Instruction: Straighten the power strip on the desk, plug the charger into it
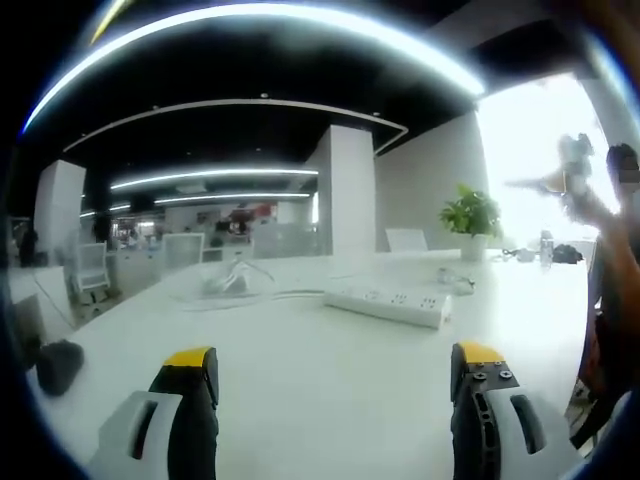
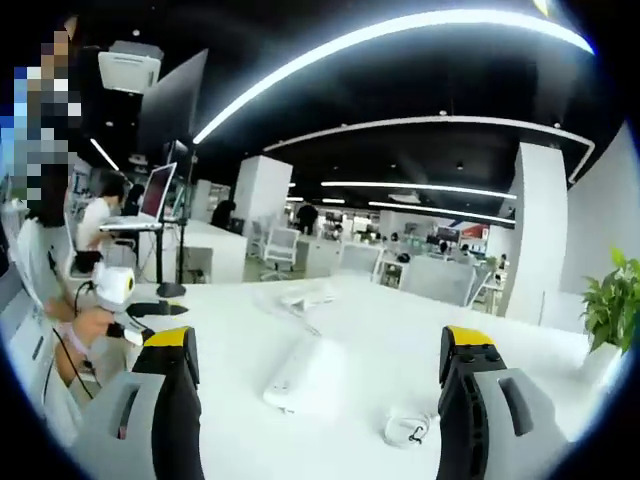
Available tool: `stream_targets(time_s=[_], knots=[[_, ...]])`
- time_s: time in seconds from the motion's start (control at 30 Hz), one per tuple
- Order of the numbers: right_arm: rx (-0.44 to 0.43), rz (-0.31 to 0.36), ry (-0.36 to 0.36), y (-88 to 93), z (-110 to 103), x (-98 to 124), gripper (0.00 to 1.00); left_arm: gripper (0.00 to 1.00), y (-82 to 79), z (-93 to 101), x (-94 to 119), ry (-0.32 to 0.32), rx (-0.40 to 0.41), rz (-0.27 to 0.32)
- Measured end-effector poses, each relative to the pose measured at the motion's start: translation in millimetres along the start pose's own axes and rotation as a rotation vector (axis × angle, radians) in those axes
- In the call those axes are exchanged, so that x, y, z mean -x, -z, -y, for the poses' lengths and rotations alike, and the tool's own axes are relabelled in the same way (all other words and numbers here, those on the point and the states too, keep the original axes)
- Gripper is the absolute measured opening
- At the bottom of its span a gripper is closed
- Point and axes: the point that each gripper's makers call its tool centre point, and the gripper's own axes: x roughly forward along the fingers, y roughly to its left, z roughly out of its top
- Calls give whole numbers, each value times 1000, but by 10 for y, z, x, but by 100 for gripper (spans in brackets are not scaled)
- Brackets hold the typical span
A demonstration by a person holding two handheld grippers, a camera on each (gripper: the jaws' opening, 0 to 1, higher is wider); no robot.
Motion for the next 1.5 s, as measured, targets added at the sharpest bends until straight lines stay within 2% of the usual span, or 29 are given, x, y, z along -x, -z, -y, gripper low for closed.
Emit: stream_targets(time_s=[0.43, 0.97, 1.3, 1.5], knots=[[14, -153, -94, 297, -172, -381, 100, 99, -9, -8, 25, -5, -1, 3], [62, -257, -101, 507, -89, -557, 100, 99, -15, 8, 19, -4, -5, 1], [56, -288, -121, 569, -106, -695, 100, 99, -16, 20, 10, -1, -7, 1], [43, -337, -151, 689, -117, -839, 100, 99, -22, 31, 7, 2, -8, 2]])
